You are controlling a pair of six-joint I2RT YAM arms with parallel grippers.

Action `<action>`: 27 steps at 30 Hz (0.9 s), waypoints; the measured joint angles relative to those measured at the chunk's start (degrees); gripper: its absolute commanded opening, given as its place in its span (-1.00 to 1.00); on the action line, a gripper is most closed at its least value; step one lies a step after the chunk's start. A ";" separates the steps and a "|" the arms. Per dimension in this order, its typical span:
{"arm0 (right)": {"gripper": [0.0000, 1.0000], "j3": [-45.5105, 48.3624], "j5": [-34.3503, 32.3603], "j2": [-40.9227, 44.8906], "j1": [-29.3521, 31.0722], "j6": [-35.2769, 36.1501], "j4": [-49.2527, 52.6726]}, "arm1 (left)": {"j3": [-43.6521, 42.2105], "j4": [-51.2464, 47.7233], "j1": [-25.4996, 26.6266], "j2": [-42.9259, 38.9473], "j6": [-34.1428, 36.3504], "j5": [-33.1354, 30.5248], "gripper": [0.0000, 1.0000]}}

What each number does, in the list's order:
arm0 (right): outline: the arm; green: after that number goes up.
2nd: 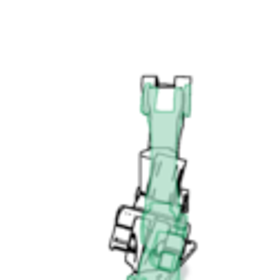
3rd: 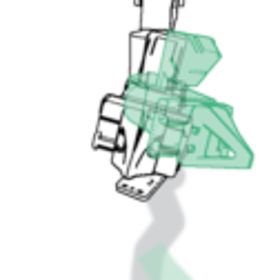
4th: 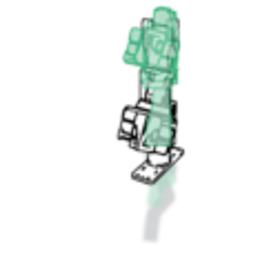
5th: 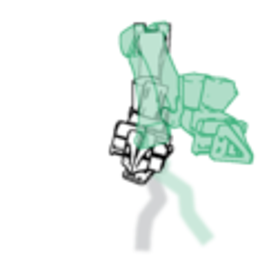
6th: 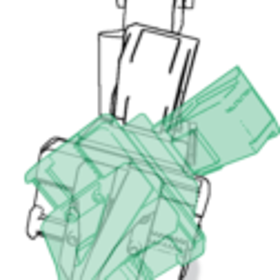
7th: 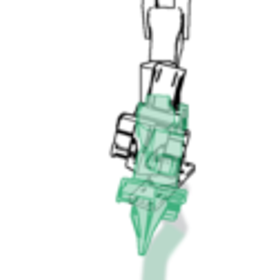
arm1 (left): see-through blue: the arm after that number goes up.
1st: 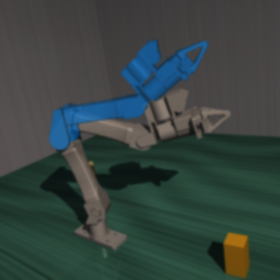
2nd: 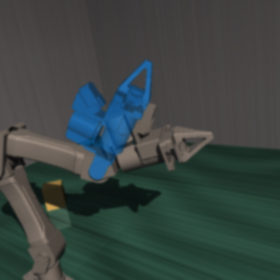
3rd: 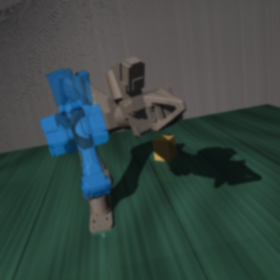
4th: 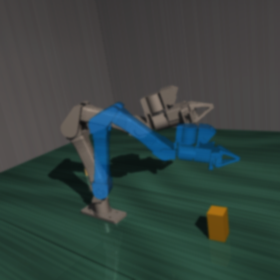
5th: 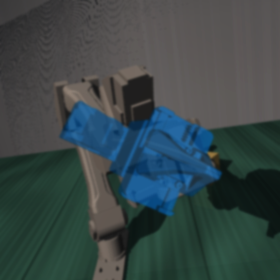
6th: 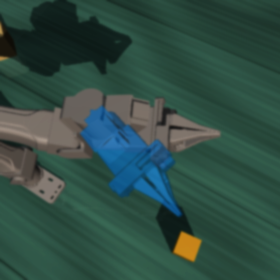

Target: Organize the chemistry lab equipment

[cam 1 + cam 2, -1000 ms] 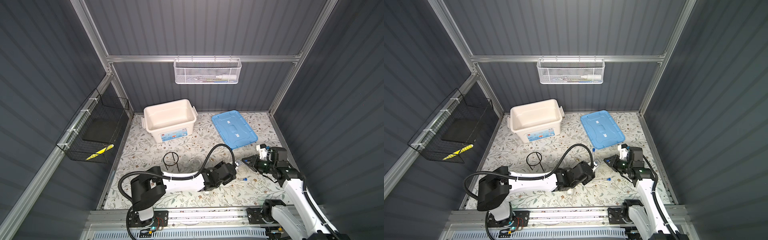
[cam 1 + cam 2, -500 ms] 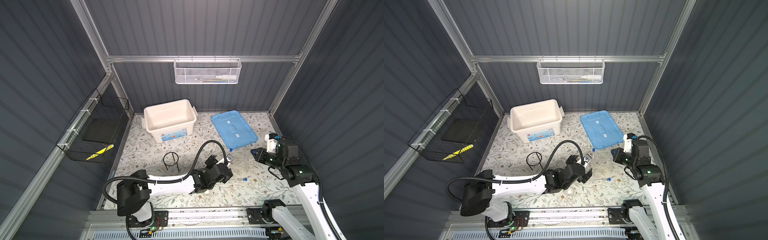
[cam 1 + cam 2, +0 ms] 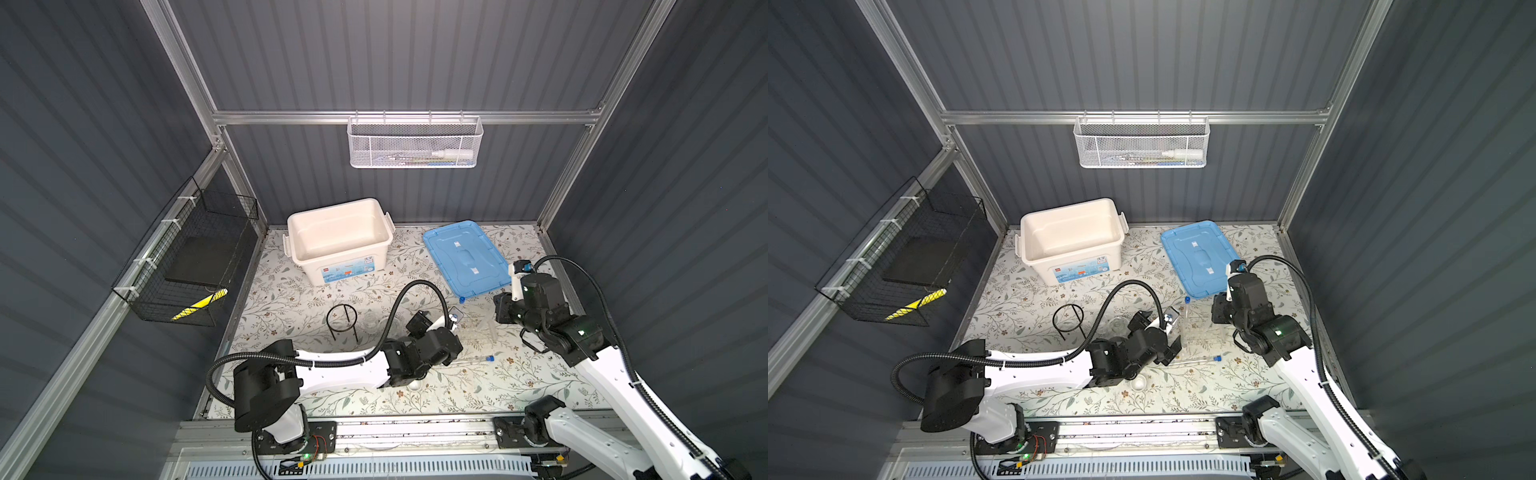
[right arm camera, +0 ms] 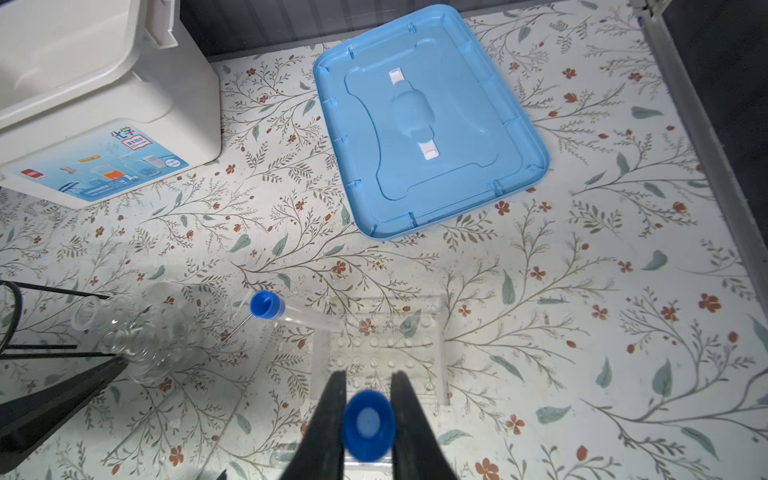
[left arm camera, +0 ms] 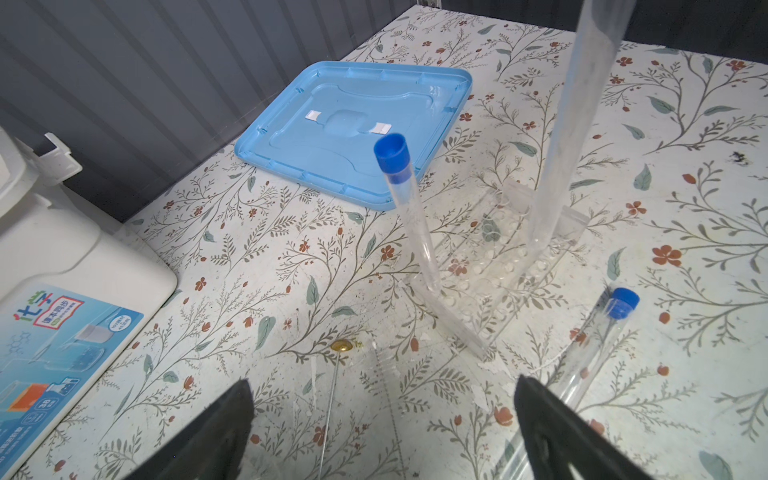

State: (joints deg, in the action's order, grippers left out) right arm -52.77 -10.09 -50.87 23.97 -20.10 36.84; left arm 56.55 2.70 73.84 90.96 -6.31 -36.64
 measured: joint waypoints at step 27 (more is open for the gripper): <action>-0.58 10.43 -3.87 -5.22 3.85 4.85 -20.65 | 1.22 -3.10 0.00 1.70 -1.05 -1.31 0.99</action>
State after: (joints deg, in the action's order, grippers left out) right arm -42.35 -13.96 -56.10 27.81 -15.25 16.19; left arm 57.78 -0.40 73.84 92.66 -7.35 -37.95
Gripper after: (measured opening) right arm 0.213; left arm 0.997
